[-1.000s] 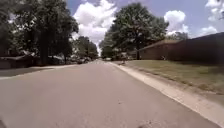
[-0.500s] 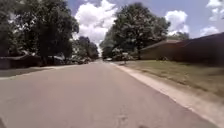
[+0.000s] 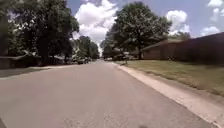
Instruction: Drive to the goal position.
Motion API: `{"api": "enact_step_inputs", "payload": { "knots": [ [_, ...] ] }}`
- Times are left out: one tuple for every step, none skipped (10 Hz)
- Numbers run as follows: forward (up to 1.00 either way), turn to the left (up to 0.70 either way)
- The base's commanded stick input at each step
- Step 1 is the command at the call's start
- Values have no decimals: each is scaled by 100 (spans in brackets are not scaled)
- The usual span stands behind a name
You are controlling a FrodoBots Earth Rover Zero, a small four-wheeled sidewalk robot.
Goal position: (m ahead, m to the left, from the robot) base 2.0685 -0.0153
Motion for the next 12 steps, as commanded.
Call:
{"api": "enact_step_inputs", "payload": {
  "knots": [
    [70,0],
    [70,0],
    [70,0],
    [70,0],
    [70,0],
    [70,0],
    [70,0],
    [70,0],
    [70,0],
    [70,0],
    [70,0],
    [70,0]
  ]
}}
